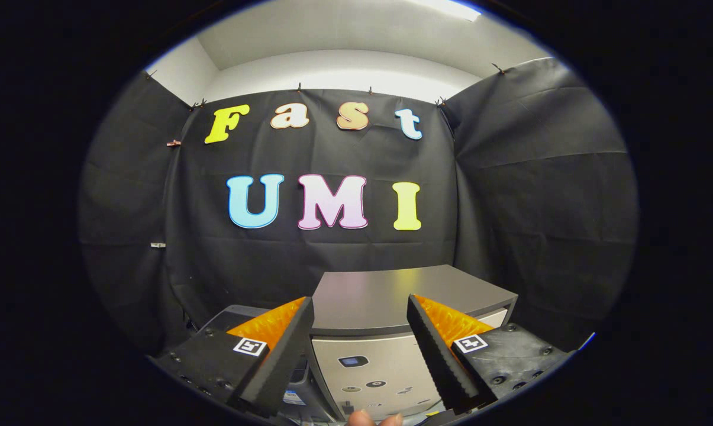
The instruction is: Put the clothes into the washing machine and then close the washing machine lid.
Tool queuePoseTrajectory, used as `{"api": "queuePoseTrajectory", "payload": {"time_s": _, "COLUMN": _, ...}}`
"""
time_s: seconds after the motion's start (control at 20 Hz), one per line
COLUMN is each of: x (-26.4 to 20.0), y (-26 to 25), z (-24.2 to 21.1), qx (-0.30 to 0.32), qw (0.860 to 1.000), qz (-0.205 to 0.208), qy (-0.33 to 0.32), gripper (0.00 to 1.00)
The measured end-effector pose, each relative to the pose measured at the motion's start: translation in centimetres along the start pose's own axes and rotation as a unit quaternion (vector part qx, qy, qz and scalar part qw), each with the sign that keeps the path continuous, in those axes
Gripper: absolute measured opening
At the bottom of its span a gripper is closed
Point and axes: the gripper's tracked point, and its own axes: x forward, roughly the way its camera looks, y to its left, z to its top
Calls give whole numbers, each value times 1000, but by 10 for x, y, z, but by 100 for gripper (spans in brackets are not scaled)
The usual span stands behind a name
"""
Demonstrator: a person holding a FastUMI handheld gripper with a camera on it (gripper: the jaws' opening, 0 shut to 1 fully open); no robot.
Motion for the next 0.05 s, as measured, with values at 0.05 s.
{"api": "queuePoseTrajectory", "payload": {"time_s": 0.05, "x": 1, "y": -1, "z": -1, "qx": 2, "qw": 1000, "qz": -1, "qy": 1, "gripper": 99}}
